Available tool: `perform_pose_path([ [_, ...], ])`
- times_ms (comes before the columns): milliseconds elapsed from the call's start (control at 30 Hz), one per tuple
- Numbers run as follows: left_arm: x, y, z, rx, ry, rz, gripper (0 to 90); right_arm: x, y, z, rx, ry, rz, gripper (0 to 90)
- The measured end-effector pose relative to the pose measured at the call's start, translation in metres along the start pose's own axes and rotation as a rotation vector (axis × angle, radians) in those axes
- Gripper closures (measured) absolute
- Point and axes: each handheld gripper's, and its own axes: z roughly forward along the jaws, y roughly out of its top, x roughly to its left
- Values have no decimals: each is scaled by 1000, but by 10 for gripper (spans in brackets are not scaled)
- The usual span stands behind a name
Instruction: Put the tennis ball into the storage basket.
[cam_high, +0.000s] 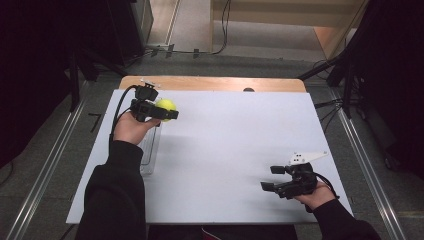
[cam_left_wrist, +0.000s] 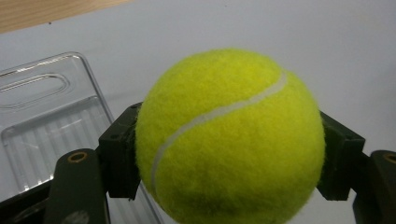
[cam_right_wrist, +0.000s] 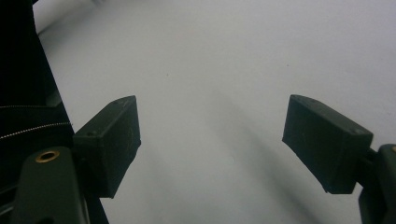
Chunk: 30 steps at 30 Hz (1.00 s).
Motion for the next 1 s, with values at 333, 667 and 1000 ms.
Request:
perform_pose_path([
  [333, 8, -4, -5, -6, 19, -23, 268, 1, 0, 0, -3, 2, 0, 171],
  [667, 17, -9, -10, -14, 39, -51, 268, 1, 0, -1, -5, 3, -1, 171],
  [1000, 26, -15, -13, -18, 66, -80, 268, 1, 1, 0, -4, 5, -4, 171],
])
